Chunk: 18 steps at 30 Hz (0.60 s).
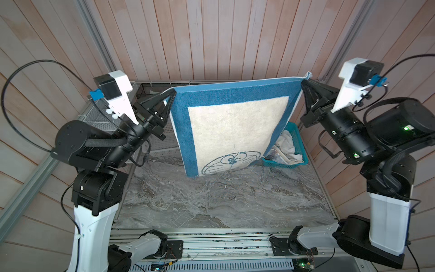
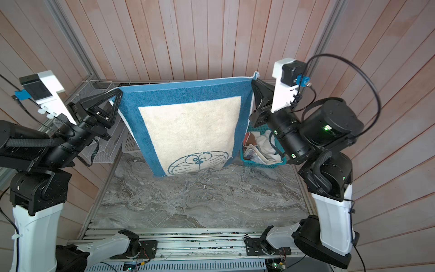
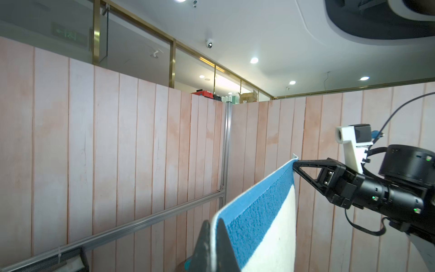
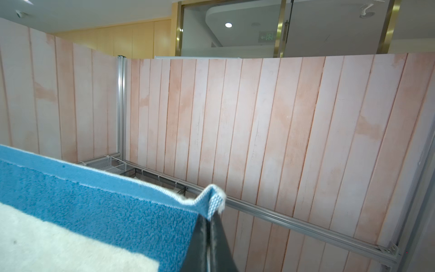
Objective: Fold and stack the towels
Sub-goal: 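Lift the towel again by its far corners with both grippers and hold it up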
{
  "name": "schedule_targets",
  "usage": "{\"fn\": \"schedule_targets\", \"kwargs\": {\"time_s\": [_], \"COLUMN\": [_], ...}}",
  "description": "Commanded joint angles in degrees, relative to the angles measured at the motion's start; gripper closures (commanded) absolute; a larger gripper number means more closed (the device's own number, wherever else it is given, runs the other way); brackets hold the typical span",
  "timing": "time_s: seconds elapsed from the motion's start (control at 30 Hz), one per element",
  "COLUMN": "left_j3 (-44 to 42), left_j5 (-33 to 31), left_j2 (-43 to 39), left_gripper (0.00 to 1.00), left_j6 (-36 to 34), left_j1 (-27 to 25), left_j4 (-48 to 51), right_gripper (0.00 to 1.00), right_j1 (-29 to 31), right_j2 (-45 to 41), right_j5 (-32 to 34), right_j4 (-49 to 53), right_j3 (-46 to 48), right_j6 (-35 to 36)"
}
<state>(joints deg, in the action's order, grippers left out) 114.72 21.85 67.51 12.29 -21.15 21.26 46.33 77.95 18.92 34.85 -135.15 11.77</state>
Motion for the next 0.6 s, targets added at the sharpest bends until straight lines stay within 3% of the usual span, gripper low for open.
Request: {"fn": "schedule_targets", "kwargs": {"time_s": [0.0, 0.2, 0.3, 0.4, 0.57], "left_j3": [5.1, 16.7, 20.2, 20.2, 19.3], "left_j5": [-5.7, -10.3, -7.3, -4.0, -2.9], "left_j2": [2.9, 13.5, 19.1, 24.2, 33.0], "left_gripper": [1.00, 1.00, 1.00, 1.00, 1.00], "left_j6": [-2.3, -6.4, -5.2, -3.2, -3.0], "left_j1": [0.7, 1.3, 4.9, 7.7, 9.3], "left_j4": [3.6, 9.8, 9.9, 7.5, 3.6], "right_gripper": [1.00, 1.00, 1.00, 1.00, 1.00], "right_j1": [-0.9, -1.0, -3.2, -12.1, -26.3], "right_j2": [1.2, 6.8, 11.2, 16.1, 22.0], "right_j5": [6.6, 12.3, 12.8, 5.0, -13.0], "right_j4": [-0.8, -7.0, -9.2, -5.3, -5.3], "right_j3": [-3.5, -4.8, -6.9, -10.0, -5.1], "right_j6": [2.7, 9.5, 12.2, 6.3, -4.1]}}
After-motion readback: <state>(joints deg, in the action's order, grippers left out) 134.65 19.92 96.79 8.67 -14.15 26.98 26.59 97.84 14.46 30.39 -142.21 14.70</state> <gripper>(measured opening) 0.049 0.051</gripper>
